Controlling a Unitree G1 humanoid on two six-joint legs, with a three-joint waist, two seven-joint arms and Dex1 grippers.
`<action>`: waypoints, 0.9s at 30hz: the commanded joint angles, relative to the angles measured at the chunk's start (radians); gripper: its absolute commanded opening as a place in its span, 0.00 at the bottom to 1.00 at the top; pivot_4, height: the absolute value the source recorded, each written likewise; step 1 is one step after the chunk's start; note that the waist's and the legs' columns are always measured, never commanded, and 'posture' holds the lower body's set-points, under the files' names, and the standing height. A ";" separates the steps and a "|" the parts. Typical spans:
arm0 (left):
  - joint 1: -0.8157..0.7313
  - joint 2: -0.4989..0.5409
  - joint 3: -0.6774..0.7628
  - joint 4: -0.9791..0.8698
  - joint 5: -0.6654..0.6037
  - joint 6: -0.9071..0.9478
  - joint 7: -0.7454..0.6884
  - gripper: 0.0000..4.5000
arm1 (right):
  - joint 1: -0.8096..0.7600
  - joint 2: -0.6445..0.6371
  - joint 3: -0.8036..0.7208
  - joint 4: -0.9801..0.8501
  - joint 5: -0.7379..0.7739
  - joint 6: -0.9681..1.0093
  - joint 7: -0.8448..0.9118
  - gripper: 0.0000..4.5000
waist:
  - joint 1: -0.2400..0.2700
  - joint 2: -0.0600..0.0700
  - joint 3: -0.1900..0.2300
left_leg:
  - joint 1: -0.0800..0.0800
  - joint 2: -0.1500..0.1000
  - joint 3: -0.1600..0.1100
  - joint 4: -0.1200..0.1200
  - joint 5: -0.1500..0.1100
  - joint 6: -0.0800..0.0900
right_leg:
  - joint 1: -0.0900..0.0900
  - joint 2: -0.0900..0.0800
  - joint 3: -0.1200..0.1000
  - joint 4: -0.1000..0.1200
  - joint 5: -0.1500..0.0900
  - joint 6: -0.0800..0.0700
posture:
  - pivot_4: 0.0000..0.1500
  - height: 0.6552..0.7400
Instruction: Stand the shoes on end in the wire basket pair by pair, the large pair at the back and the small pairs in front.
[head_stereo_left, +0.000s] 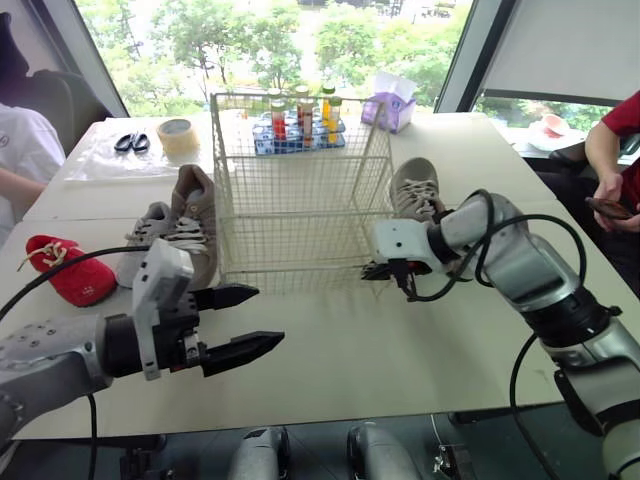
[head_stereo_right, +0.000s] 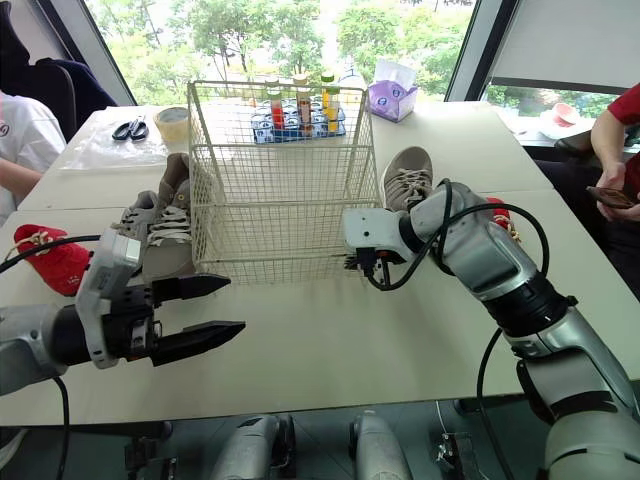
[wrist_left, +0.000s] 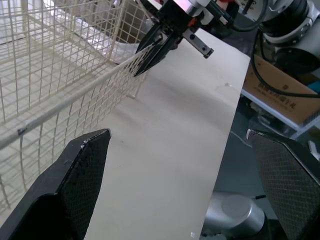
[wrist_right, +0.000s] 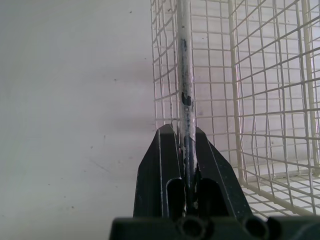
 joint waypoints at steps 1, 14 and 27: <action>0.016 -0.003 0.006 -0.028 0.019 -0.006 -0.011 1.00 | -0.048 0.012 -0.012 -0.025 -0.019 0.029 -0.037 0.01 | 0.000 0.000 0.000 | 0.000 0.000 0.000 0.000 0.000 0.000 | 0.000 0.000 0.000 0.000 0.000 0.000 | 1.00 0.94; 0.027 -0.050 -0.018 -0.050 0.029 -0.026 0.022 1.00 | -0.098 0.051 0.054 -0.016 -0.078 0.086 -0.050 0.01 | 0.000 -0.001 0.000 | 0.001 0.000 0.000 0.000 0.000 0.000 | 0.001 0.000 0.000 0.000 0.000 0.000 | 1.00 0.94; -0.050 -0.070 -0.054 0.014 0.032 -0.023 -0.008 1.00 | -0.191 -0.001 -0.192 -0.193 0.101 0.485 -0.037 0.98 | 0.005 -0.001 0.000 | 0.000 0.000 0.000 0.001 0.000 0.000 | 0.001 -0.001 0.000 0.000 0.000 0.000 | 1.00 0.94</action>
